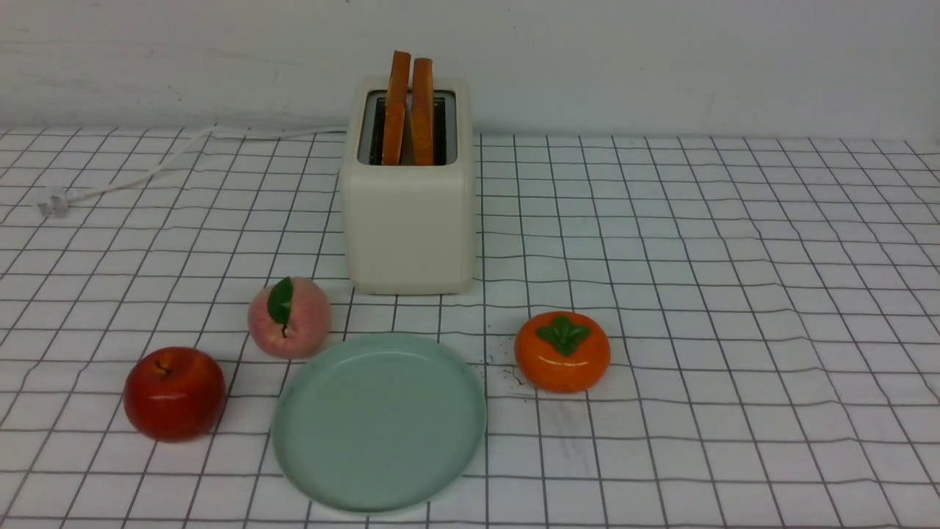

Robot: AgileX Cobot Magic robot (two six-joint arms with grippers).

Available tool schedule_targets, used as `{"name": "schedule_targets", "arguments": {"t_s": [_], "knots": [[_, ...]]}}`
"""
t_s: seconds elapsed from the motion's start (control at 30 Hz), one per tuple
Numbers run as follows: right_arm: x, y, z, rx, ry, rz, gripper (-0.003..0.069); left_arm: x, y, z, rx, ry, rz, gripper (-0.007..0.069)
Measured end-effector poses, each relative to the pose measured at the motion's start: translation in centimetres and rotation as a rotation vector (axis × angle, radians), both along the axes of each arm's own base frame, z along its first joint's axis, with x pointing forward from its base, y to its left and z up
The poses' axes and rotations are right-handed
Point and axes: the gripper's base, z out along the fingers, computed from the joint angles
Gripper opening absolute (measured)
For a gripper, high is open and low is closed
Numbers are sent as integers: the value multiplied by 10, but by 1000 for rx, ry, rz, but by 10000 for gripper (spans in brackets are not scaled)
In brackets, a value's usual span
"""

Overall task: Take toasted bread from bread machine on white checkered table place on plate.
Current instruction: 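Reach for a toast slice standing in the toaster with the left gripper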

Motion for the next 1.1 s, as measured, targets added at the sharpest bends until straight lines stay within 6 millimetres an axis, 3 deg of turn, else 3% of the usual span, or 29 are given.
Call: {"name": "schedule_targets", "arguments": {"t_s": [0.53,0.8,0.97,1.1], "knots": [[0,0,0,-2,0,0,240,3,0,13,-93,-142,25,238],[0,-2,1,-37,-13,-7,240,5,5,33,-420,-350,111,238],[3,3,7,281,-83,-41,240,4,11,39,-694,-416,190,238],[4,3,17,572,-163,-77,240,3,17,42,-800,-465,245,238]]}}
